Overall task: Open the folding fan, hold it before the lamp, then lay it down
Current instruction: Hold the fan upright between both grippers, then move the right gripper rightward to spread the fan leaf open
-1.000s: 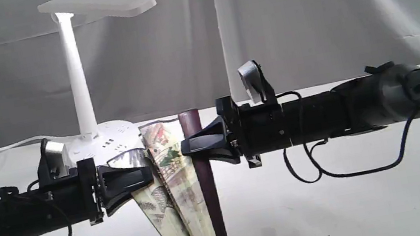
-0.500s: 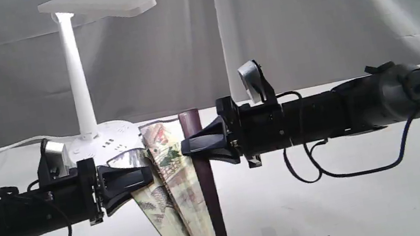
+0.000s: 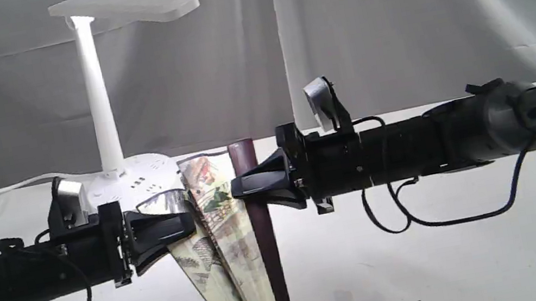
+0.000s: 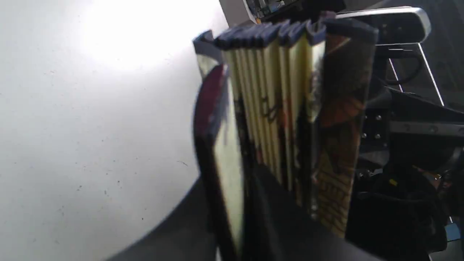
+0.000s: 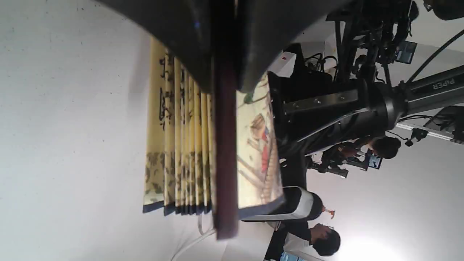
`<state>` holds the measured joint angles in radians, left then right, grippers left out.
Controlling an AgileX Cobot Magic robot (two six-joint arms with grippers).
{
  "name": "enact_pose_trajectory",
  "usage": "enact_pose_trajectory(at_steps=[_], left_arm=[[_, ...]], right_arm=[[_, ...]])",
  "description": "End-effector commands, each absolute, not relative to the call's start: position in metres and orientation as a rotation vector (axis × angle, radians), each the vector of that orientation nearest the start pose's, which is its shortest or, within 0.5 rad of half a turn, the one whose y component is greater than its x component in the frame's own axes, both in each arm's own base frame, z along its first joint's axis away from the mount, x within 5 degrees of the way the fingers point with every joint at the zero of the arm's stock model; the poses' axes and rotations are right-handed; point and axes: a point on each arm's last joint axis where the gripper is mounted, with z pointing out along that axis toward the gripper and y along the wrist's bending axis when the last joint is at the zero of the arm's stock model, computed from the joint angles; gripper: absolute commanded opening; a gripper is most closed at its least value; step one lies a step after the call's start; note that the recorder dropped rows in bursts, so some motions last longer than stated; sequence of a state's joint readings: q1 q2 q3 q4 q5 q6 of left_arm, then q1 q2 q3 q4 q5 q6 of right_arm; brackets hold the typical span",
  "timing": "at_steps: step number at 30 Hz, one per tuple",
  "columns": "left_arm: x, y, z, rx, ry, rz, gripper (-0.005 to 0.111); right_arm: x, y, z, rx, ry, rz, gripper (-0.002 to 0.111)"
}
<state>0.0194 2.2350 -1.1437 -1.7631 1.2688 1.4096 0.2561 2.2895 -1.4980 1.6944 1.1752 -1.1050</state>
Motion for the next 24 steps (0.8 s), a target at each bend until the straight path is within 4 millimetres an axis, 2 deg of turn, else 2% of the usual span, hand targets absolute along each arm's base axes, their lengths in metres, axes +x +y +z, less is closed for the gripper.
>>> enact_pose_trajectory(at_steps=[1,12,20,24], left_arm=[[0.388,-0.077,0.102,0.054,2.131,-1.613,0.0],[0.388,-0.076,0.102,-0.006,2.149,-1.643,0.0],[0.389,-0.075,0.102,-0.068,2.165,-1.671,0.0],[0.389,-0.07,0.102,-0.127,2.173,-1.686,0.0]], right_arm=[[0.416,0.198,0.163,-0.31,2.079,1.841,0.0],[0.418,0.195,0.163,-0.303,2.078,1.837,0.0],[0.425,0.177,0.163,-0.257,2.068,1.813,0.0],[0.426,0.175,0.163,-0.251,2.067,1.81,0.0]])
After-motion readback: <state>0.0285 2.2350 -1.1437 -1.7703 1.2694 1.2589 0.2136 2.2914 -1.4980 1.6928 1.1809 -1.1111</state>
